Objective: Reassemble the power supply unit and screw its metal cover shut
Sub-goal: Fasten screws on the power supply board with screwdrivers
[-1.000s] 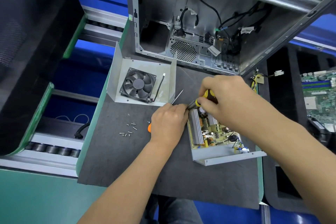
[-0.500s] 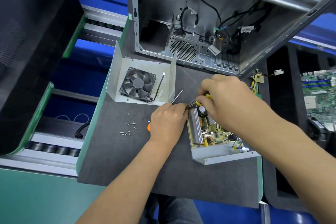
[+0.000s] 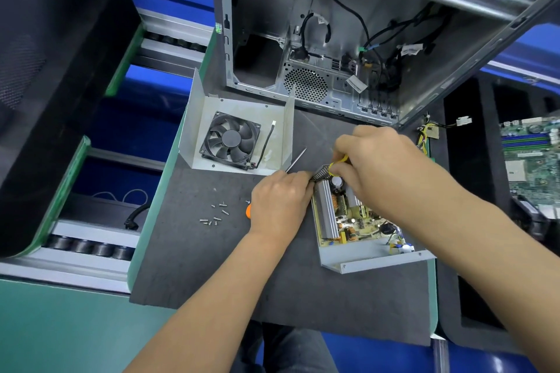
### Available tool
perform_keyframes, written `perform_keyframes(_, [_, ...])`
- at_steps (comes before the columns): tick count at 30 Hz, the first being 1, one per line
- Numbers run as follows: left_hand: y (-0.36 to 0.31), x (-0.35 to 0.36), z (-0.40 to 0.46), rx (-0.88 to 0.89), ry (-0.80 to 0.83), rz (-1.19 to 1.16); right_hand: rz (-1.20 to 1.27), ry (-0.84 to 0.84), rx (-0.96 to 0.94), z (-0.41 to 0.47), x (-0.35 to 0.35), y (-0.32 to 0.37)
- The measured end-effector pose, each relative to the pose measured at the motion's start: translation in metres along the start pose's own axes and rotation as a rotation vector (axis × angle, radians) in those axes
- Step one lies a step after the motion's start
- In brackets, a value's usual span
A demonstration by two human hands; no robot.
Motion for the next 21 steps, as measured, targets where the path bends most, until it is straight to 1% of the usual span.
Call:
perform_keyframes(2, [0.000,-0.001,0.000,0.000,0.003,-0.002,-0.074,-0.004,-0.027,0.000,0.001,0.001])
perform_keyframes(4, [0.000,-0.001,0.001,-0.005,0.013,-0.001,-0.098,-0.023,-0.018,-0.002,0.001,0.001])
perform_keyframes(8, [0.000,-0.001,0.001,-0.001,0.021,0.008,0.060,0.021,0.032,-0.007,-0.001,-0.007])
perform_keyframes(10, [0.000,-0.001,0.002,0.000,0.019,0.000,0.090,0.032,0.023,-0.010,-0.001,-0.009])
perform_keyframes(13, [0.000,-0.002,0.002,-0.005,0.025,-0.004,0.001,0.018,-0.027,-0.009,-0.001,-0.012])
perform_keyframes(17, [0.000,-0.003,0.002,-0.009,0.043,-0.005,-0.110,0.063,0.032,-0.009,-0.002,-0.015])
perform_keyframes(19, [-0.001,-0.004,0.003,-0.018,0.058,-0.010,-0.059,0.095,0.068,-0.010,-0.002,-0.014])
perform_keyframes(21, [-0.002,-0.005,0.004,-0.030,0.072,-0.024,0.080,0.131,0.076,-0.011,-0.003,-0.012])
Point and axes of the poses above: each hand's wrist, its own z-axis towards the middle knuckle, its own x-axis out of the palm, y = z × x, the point moved 2 cm from there along z, towards the middle knuckle, and after that the axes turned 14 degrees about -y, right-handed, at the moved point
